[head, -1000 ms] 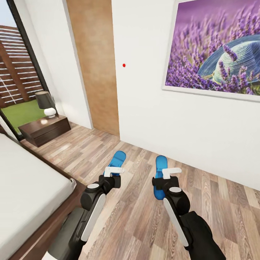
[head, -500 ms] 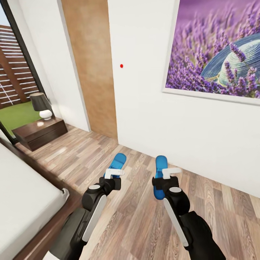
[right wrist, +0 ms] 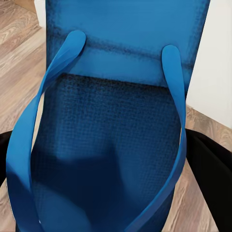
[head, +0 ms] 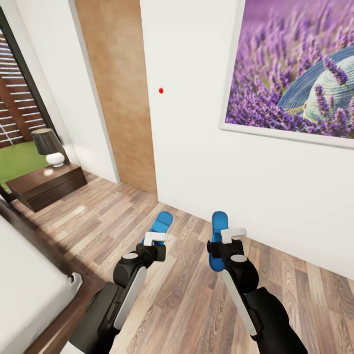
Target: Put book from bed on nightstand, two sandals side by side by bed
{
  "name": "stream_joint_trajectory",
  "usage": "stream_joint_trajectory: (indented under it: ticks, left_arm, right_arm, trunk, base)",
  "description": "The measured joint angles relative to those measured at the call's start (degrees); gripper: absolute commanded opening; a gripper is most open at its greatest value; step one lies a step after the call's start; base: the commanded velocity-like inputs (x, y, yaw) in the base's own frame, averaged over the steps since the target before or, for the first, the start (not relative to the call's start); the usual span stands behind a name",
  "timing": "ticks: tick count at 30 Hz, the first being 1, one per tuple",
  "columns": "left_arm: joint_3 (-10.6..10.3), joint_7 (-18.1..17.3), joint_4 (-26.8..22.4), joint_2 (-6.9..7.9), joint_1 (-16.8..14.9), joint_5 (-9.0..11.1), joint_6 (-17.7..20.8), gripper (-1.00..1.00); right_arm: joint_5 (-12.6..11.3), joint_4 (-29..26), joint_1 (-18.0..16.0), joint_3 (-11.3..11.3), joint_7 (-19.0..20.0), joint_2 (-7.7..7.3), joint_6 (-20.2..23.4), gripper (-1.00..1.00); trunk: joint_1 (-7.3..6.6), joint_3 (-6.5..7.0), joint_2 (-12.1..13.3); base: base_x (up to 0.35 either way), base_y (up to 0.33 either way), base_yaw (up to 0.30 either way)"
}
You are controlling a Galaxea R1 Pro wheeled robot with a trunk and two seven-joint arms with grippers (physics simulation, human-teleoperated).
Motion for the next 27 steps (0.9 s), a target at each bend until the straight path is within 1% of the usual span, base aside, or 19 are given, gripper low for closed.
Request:
stream_joint_trajectory:
  ticks: [6,18,27]
  left_arm:
    - [0.01,0.0,0.08,-0.01,0.0,0.1,0.0,-1.0]
    - [-0.13,-0.08,0.08,-0.1,0.0,-0.04,0.01,-1.0]
    - [-0.24,-0.09,0.07,-0.09,0.01,-0.08,0.09,-1.0]
  right_arm:
    - [0.02,-0.01,-0.01,-0.06,0.0,0.0,0.01,-1.0]
    - [-0.07,-0.06,0.0,-0.01,0.09,-0.02,0.0,-1.0]
    - [-0.15,-0.06,0.01,-0.11,0.06,-0.03,0.47,-1.0]
  trunk:
    - [0.0,0.0,0.0]
    - [0.0,0.0,0.0]
    - [0.0,0.0,0.0]
  base:
    - [0.329,-0.083,0.0]
    - [0.338,-0.014,0.005]
    - [0.338,-0.091,0.21]
